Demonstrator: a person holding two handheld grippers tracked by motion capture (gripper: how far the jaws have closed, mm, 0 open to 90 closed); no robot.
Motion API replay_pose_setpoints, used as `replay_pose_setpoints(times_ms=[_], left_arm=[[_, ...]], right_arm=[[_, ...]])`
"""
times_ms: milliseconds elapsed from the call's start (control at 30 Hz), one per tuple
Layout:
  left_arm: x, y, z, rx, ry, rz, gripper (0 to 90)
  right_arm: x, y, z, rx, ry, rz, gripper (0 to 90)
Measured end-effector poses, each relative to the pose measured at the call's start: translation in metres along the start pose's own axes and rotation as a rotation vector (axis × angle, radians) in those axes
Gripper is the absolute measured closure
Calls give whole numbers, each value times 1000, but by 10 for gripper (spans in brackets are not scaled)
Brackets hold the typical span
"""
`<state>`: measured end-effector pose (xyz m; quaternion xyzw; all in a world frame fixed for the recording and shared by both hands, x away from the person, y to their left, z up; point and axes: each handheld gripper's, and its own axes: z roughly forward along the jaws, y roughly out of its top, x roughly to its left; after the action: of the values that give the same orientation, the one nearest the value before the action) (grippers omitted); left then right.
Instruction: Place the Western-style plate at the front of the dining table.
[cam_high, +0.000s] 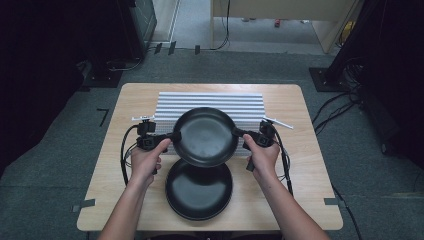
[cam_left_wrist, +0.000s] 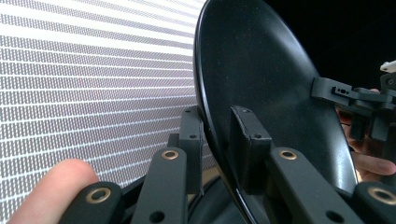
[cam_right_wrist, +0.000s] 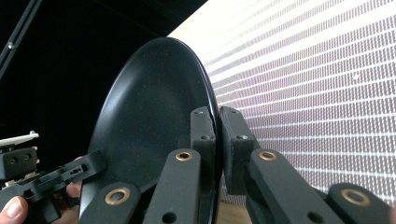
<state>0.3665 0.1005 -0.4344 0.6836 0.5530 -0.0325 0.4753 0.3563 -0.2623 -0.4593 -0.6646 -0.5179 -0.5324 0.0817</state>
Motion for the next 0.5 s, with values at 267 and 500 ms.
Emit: replay_pose_setpoints(times_ms=[267, 500], left_arm=[[4, 15, 11, 6, 11, -2, 755], [8, 27, 25, 20, 21, -3, 751]], right_arm=[[-2, 14, 10, -10, -19, 4, 854], [-8, 25, 19, -6, -37, 18, 853]])
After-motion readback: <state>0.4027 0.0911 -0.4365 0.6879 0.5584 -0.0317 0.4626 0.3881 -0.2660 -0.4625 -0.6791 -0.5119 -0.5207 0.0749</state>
